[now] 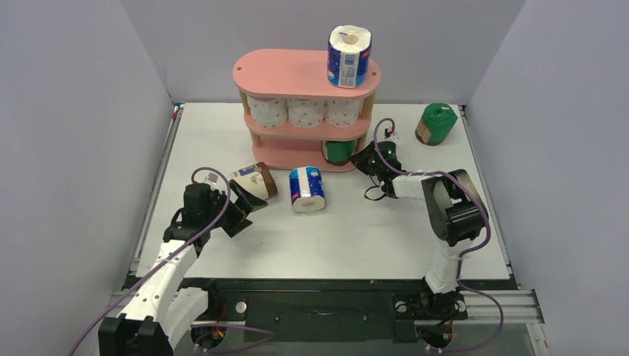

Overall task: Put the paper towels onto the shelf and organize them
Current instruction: Place the paper towel on the shelf, then adjust the paper towel at the center of the board.

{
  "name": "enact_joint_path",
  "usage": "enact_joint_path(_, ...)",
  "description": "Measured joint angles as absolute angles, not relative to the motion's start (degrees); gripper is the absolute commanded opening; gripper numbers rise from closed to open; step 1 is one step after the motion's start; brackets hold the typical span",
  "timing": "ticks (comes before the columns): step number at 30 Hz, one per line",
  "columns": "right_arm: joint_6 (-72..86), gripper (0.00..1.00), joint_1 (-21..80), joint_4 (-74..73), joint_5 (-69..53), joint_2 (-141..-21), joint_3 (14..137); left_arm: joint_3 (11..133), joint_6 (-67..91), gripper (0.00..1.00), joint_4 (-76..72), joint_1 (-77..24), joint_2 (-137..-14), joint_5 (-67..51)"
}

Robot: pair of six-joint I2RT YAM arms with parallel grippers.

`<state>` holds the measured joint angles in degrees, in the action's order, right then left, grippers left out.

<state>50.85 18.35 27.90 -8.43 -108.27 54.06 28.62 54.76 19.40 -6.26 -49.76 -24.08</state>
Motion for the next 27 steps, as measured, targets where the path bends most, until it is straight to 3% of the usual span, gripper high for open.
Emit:
enact_joint_path(11,50.3,0.34,18.0,25.82,-8.34,-98.15,48.27,28.62,54.7,0.98,19.42,-6.26,-49.74,-24.08)
enact_joint_path(27,44.21,0.6,21.96,8.84,1.19,-64.51,33.3,30.52,49.3,0.98,21.06,-6.33,-49.25,-22.04)
